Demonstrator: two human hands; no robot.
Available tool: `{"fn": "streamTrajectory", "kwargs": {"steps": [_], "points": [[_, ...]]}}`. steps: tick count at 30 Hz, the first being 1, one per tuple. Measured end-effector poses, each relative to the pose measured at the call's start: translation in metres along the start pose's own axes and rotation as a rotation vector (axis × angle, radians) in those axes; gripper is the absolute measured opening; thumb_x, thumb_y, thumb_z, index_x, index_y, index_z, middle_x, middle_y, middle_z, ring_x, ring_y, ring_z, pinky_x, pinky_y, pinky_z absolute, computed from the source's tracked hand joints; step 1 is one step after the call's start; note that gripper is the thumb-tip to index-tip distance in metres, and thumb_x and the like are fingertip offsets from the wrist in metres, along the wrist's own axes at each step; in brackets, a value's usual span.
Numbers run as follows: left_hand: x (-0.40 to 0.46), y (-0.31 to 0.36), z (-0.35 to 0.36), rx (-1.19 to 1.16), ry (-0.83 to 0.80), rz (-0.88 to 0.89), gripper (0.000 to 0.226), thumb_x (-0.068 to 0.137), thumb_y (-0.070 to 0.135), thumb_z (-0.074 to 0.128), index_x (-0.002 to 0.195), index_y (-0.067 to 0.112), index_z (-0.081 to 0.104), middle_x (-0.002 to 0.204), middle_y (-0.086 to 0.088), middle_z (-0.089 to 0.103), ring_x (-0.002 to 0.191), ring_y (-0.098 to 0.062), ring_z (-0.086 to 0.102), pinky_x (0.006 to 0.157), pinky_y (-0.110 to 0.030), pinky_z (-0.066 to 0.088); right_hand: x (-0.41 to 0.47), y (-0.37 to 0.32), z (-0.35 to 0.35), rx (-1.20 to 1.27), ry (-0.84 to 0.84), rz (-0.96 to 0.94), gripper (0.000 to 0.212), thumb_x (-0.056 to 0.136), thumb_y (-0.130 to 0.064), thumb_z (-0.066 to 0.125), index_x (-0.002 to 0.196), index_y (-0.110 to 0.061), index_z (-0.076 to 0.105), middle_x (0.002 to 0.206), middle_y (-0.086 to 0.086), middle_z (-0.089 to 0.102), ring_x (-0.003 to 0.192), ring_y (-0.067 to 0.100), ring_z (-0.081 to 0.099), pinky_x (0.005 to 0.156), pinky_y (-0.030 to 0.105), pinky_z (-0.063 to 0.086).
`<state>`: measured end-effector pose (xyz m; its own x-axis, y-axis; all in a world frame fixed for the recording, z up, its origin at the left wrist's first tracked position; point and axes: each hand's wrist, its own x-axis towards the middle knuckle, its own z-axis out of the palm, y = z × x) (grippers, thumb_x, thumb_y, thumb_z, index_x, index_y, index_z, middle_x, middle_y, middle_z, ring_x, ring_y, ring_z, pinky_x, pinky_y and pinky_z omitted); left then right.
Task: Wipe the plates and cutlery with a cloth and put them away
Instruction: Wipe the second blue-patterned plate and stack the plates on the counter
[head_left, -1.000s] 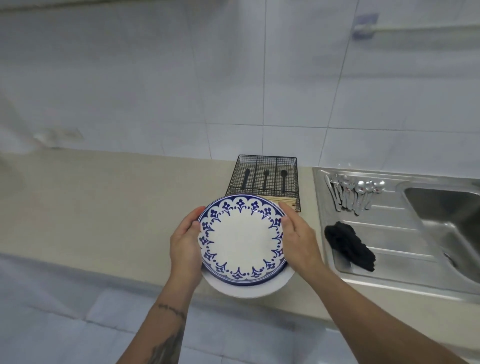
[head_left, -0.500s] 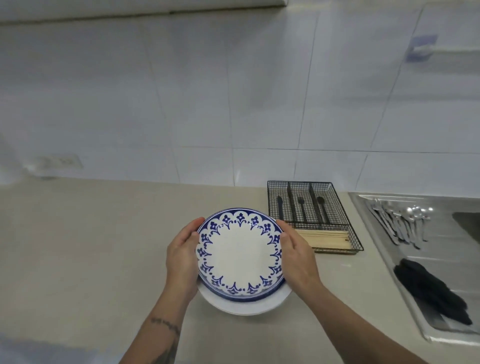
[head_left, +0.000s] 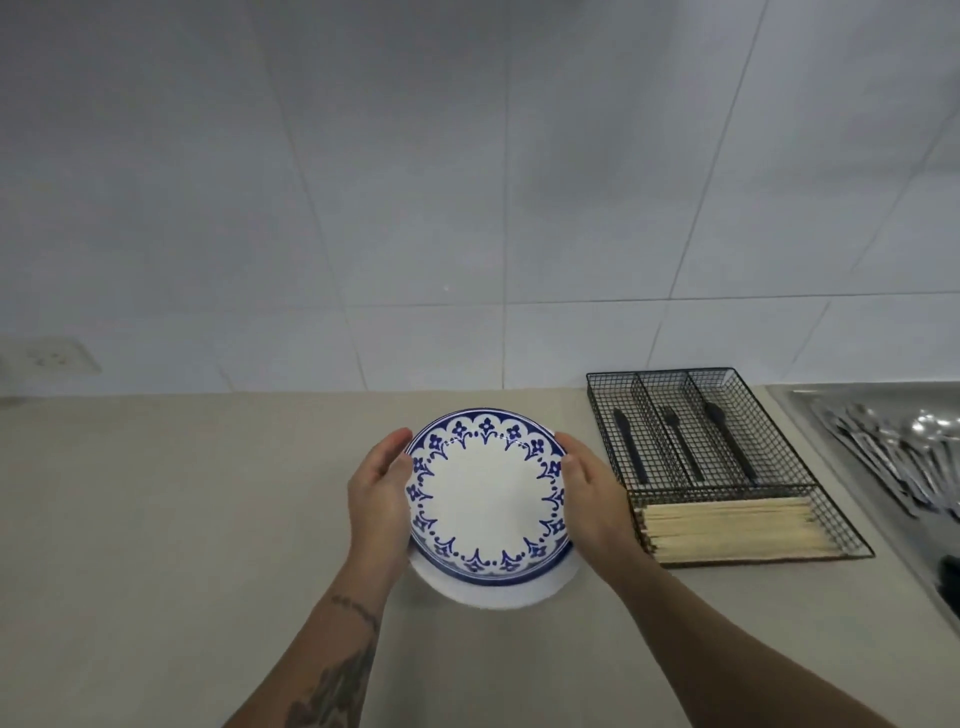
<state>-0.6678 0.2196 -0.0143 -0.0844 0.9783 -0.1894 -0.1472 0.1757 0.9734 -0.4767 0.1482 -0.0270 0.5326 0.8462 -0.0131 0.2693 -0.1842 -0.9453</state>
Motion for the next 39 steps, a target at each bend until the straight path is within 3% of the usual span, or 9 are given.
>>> {"fn": "streamTrajectory", "kwargs": {"steps": [4, 8, 11, 21, 24, 28, 35, 39], "points": [[0.041, -0.015, 0.018, 0.015, 0.023, -0.041, 0.028, 0.093, 0.005, 0.062, 0.114, 0.021, 0.071, 0.113, 0.000, 0.073, 0.106, -0.022, 0.069, 0.097, -0.049, 0.054, 0.039, 0.011, 0.011, -0.014, 0.026, 0.038, 0.037, 0.103, -0.023, 0.035, 0.133, -0.030, 0.055, 0.113, -0.014, 0.061, 0.101, 0.001, 0.056, 0.081, 0.016, 0.043], [0.081, -0.031, 0.040, 0.010, 0.046, -0.108, 0.027, 0.091, 0.005, 0.064, 0.114, 0.018, 0.071, 0.114, -0.002, 0.073, 0.107, -0.024, 0.069, 0.100, -0.049, 0.053, 0.080, 0.024, 0.020, -0.029, 0.024, 0.086, 0.037, 0.102, -0.027, 0.035, 0.133, -0.029, 0.055, 0.119, -0.010, 0.063, 0.107, 0.008, 0.059, 0.094, 0.033, 0.050], [0.103, -0.040, 0.055, 0.004, 0.073, -0.150, 0.028, 0.090, 0.003, 0.065, 0.115, 0.015, 0.070, 0.112, -0.005, 0.072, 0.105, -0.024, 0.069, 0.099, -0.046, 0.054, 0.106, 0.032, 0.023, -0.047, 0.033, 0.100, 0.037, 0.101, -0.027, 0.037, 0.133, -0.027, 0.056, 0.120, -0.008, 0.063, 0.108, 0.010, 0.058, 0.097, 0.033, 0.048], [0.140, -0.055, 0.073, 0.005, 0.169, -0.214, 0.026, 0.087, 0.002, 0.068, 0.111, 0.012, 0.073, 0.107, -0.010, 0.074, 0.102, -0.029, 0.070, 0.095, -0.045, 0.056, 0.146, 0.050, 0.037, -0.091, 0.004, 0.098, 0.040, 0.095, -0.036, 0.031, 0.124, -0.038, 0.058, 0.104, -0.014, 0.068, 0.096, 0.005, 0.063, 0.084, 0.039, 0.056], [0.149, -0.056, 0.074, -0.005, 0.175, -0.227, 0.024, 0.085, 0.002, 0.068, 0.106, 0.013, 0.073, 0.106, -0.011, 0.074, 0.101, -0.031, 0.070, 0.094, -0.046, 0.056, 0.150, 0.050, 0.039, -0.095, 0.018, 0.111, 0.038, 0.097, -0.032, 0.033, 0.125, -0.041, 0.057, 0.105, -0.011, 0.067, 0.093, 0.005, 0.063, 0.083, 0.038, 0.056], [0.158, -0.055, 0.078, -0.001, 0.154, -0.245, 0.026, 0.086, 0.003, 0.068, 0.110, 0.011, 0.072, 0.104, -0.011, 0.074, 0.098, -0.031, 0.071, 0.091, -0.046, 0.058, 0.158, 0.055, 0.044, -0.088, -0.007, 0.117, 0.044, 0.087, -0.048, 0.029, 0.124, -0.050, 0.054, 0.108, -0.006, 0.064, 0.095, 0.010, 0.064, 0.082, 0.040, 0.057], [0.169, -0.046, 0.080, 0.070, 0.098, -0.227, 0.026, 0.087, 0.004, 0.064, 0.111, 0.012, 0.071, 0.103, -0.009, 0.074, 0.091, -0.026, 0.071, 0.087, -0.039, 0.058, 0.167, 0.059, 0.041, -0.061, -0.104, 0.126, 0.048, 0.082, -0.056, 0.040, 0.128, -0.048, 0.048, 0.122, -0.003, 0.057, 0.105, 0.012, 0.061, 0.090, 0.044, 0.054], [0.163, -0.039, 0.079, 0.174, 0.104, -0.187, 0.028, 0.086, 0.014, 0.065, 0.113, 0.015, 0.071, 0.105, -0.004, 0.073, 0.097, -0.024, 0.069, 0.094, -0.043, 0.056, 0.160, 0.044, 0.033, -0.204, -0.134, 0.099, 0.041, 0.093, -0.043, 0.044, 0.134, -0.041, 0.046, 0.124, -0.002, 0.052, 0.109, 0.013, 0.052, 0.097, 0.036, 0.045]]}}
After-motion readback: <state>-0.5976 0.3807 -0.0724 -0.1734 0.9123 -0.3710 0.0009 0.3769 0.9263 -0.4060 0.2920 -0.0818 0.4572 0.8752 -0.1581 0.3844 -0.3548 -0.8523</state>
